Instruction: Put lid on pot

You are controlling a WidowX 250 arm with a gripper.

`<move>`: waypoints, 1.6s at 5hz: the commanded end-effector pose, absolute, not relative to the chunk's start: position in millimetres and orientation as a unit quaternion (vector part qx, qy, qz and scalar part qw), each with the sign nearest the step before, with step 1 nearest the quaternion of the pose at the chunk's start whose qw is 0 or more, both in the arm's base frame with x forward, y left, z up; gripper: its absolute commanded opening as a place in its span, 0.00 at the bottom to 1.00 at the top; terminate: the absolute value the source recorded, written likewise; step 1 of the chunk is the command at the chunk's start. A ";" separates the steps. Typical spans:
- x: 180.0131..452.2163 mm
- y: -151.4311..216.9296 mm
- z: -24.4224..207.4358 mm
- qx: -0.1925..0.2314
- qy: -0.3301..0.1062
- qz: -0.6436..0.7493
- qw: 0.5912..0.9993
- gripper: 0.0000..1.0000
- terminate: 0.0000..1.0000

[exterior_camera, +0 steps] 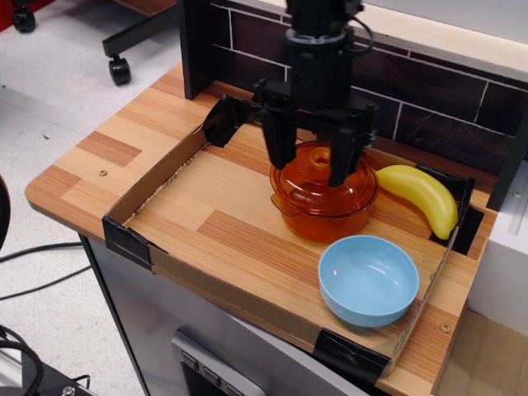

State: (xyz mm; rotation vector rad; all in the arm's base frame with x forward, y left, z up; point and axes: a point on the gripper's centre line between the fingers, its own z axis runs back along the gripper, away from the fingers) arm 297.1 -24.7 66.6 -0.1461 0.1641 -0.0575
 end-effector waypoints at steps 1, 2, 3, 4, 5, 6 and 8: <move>259.6 -1.3 154.1 -0.103 -0.006 -0.052 0.993 1.00 0.00; 241.0 14.6 169.6 -0.111 -0.009 -0.066 0.992 1.00 0.00; 224.4 36.1 164.0 -0.099 -0.008 -0.079 0.992 1.00 0.00; 224.4 36.1 164.0 -0.099 -0.008 -0.079 0.992 1.00 0.00; 224.4 36.1 164.0 -0.099 -0.008 -0.079 0.992 1.00 0.00; 224.4 36.1 164.0 -0.099 -0.008 -0.079 0.992 1.00 0.00; 224.4 36.1 164.0 -0.099 -0.008 -0.079 0.992 1.00 0.00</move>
